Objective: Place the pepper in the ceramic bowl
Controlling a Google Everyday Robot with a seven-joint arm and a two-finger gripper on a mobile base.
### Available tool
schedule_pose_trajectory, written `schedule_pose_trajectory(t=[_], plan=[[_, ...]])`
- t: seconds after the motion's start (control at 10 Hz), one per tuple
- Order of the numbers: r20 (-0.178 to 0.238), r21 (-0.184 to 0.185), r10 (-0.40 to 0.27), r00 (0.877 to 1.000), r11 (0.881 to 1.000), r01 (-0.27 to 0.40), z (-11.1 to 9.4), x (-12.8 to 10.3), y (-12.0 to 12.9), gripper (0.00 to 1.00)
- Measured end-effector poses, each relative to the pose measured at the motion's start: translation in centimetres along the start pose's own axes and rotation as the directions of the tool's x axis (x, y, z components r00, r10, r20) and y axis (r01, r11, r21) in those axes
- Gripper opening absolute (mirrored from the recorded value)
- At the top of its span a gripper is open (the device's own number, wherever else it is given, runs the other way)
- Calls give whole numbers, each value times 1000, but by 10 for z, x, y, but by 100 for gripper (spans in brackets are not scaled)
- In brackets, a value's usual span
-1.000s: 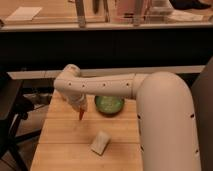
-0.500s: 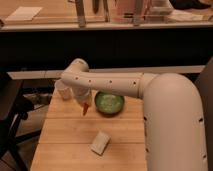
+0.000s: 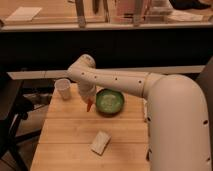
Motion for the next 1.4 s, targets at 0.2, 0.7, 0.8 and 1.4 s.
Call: schedule_pose_trajectory(t=[0.2,0.7,0.8,1.4], plan=[[0,6,18,1000,1000,-18,0,4,10,1],[-5,21,51,999,998,-51,11,15,31,1],[-8,26,58,998,998,-57,11,18,35,1],[-4,45,93,996,995,-93,19,29,47,1]])
